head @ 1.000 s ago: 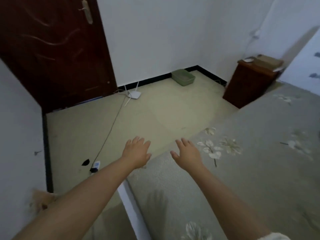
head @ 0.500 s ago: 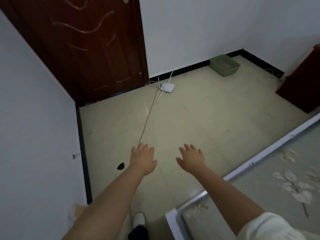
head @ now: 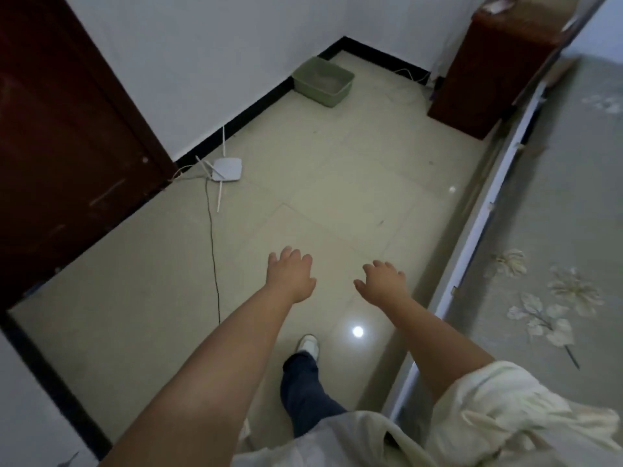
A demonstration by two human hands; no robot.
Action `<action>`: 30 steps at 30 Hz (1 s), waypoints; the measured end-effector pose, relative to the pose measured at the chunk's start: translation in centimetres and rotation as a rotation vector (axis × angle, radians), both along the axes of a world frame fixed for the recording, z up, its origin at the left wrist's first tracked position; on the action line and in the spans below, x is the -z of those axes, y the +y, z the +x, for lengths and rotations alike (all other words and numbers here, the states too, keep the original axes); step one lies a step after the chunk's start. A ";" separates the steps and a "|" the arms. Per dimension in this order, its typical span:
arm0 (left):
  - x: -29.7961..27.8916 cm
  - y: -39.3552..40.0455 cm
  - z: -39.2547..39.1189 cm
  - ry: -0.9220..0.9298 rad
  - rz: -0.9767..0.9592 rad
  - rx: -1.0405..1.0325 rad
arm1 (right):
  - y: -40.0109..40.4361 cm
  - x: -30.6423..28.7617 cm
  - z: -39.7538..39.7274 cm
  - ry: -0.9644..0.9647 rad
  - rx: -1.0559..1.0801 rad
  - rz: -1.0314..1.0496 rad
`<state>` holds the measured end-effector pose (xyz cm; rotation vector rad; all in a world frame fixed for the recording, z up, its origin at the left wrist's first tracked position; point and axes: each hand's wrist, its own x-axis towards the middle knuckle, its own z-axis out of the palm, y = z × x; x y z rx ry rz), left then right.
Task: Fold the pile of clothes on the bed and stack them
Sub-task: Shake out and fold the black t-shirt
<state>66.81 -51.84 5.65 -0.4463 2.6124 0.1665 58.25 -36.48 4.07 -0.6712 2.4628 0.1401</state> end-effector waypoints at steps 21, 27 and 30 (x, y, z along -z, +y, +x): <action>-6.8 -11.4 -63.3 0.256 -0.133 0.675 | -7.0 -7.0 -51.4 0.367 0.693 -0.175; -6.5 -1.1 -80.1 0.219 -0.096 0.910 | 3.2 -7.3 -61.2 0.351 1.035 -0.121; -6.0 6.5 -87.5 0.247 -0.046 0.993 | 9.5 -6.7 -66.5 0.389 1.146 -0.105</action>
